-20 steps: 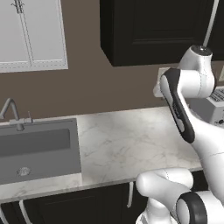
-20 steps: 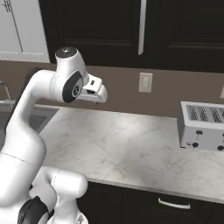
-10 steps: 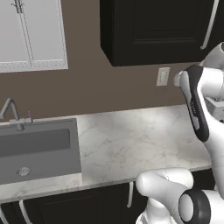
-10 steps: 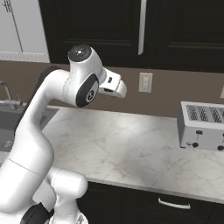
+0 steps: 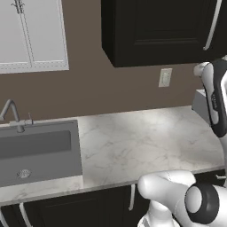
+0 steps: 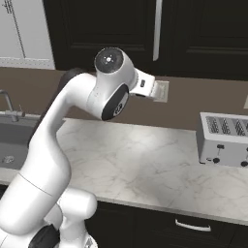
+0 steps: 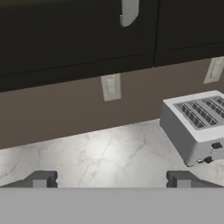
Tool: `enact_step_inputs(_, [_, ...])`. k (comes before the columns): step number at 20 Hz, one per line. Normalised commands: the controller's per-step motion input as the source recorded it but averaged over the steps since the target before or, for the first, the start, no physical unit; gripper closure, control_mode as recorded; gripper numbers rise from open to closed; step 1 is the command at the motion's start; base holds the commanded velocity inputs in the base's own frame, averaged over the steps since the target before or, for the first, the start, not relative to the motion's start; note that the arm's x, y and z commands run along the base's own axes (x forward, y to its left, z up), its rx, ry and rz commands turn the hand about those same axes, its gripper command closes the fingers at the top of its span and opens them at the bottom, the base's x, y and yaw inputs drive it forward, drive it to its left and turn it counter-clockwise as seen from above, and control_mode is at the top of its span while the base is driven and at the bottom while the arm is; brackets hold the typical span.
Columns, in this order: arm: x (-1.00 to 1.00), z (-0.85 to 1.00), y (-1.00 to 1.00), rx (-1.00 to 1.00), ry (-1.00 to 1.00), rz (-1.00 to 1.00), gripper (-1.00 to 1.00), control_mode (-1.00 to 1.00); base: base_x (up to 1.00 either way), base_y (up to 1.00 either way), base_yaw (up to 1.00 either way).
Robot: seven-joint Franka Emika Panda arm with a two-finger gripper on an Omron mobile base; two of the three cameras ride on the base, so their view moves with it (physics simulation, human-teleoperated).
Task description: Open the cabinet and move the ladle to the pot. Then close the cabinet.
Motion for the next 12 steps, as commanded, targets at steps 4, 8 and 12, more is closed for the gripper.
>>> enact_step_inputs(4, [0.09, 0.54, -0.23, 0.02, -0.10, 0.00, -1.00, -1.00, 0.00, 0.00, 0.00])
enact_step_inputs(8, [0.08, 0.57, -0.18, 0.00, -0.08, 0.00, -1.00, -1.00, 0.00, 0.00, 0.00])
enact_step_inputs(12, [0.08, 0.53, -0.06, 0.00, -0.08, 0.00, -1.00, -1.00, 0.00, 0.00, 0.00])
